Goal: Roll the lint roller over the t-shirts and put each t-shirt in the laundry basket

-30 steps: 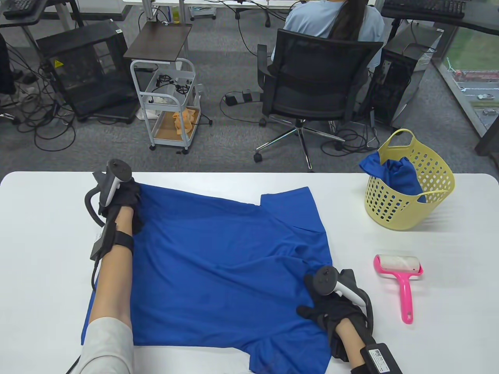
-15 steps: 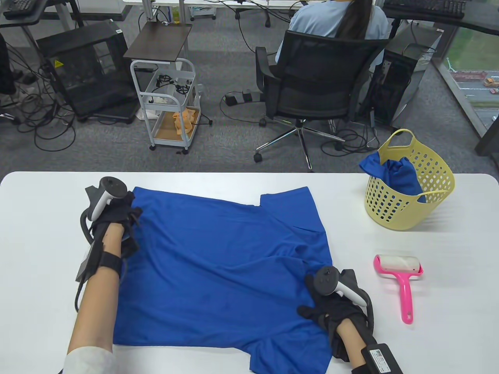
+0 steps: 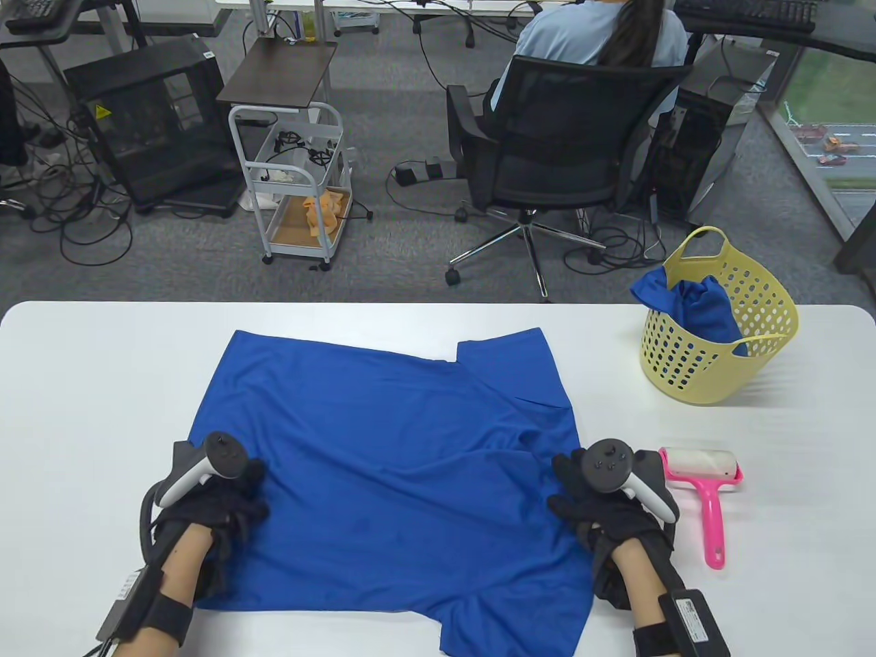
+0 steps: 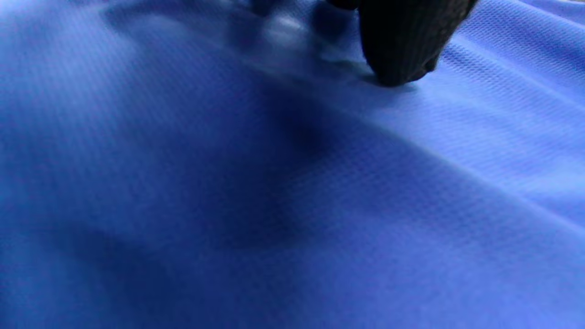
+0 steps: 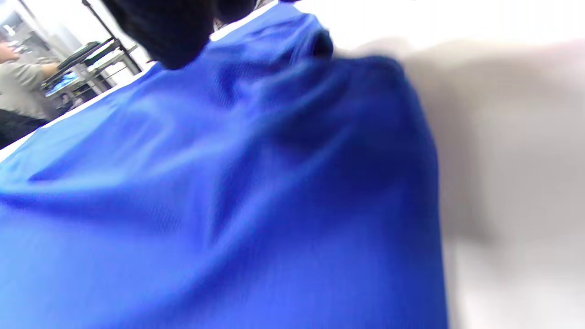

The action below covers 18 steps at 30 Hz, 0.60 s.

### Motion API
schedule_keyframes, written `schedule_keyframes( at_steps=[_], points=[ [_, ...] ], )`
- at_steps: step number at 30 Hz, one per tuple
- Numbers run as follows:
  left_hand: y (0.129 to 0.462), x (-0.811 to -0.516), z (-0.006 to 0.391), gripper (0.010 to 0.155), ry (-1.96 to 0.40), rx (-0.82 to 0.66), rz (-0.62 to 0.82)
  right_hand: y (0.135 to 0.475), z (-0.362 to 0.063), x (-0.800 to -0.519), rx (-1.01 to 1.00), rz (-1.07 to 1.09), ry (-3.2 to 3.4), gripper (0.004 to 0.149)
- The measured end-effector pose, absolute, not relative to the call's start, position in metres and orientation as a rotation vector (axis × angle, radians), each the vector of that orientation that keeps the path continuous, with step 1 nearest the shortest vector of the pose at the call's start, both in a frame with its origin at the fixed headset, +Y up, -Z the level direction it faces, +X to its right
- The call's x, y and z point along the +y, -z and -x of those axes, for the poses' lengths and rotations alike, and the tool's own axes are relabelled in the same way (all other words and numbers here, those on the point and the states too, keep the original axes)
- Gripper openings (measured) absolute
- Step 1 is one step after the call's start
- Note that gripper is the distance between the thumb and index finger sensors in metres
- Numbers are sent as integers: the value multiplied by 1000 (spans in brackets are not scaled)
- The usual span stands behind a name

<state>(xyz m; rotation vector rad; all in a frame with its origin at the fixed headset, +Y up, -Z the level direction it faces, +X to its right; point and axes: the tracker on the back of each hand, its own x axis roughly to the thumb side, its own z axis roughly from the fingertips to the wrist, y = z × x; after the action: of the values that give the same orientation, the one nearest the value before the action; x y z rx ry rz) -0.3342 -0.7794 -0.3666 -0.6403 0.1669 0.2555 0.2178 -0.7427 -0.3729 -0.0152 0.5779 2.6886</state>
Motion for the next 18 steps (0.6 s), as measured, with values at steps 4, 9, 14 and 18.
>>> schedule_keyframes(
  at_steps=[4, 9, 14, 18],
  points=[
    [364, -782, 338, 74, -292, 175, 623, 406, -217, -730, 502, 133, -2801, 55],
    [362, -785, 341, 73, -325, 179, 623, 451, -215, -741, 527, 466, -2945, 54],
    [360, -785, 341, 72, -330, 178, 645, 484, -209, -757, 603, 679, -3120, 48],
    [359, -786, 341, 72, -333, 176, 643, 507, -208, -750, 672, 667, -3117, 37]
  ],
)
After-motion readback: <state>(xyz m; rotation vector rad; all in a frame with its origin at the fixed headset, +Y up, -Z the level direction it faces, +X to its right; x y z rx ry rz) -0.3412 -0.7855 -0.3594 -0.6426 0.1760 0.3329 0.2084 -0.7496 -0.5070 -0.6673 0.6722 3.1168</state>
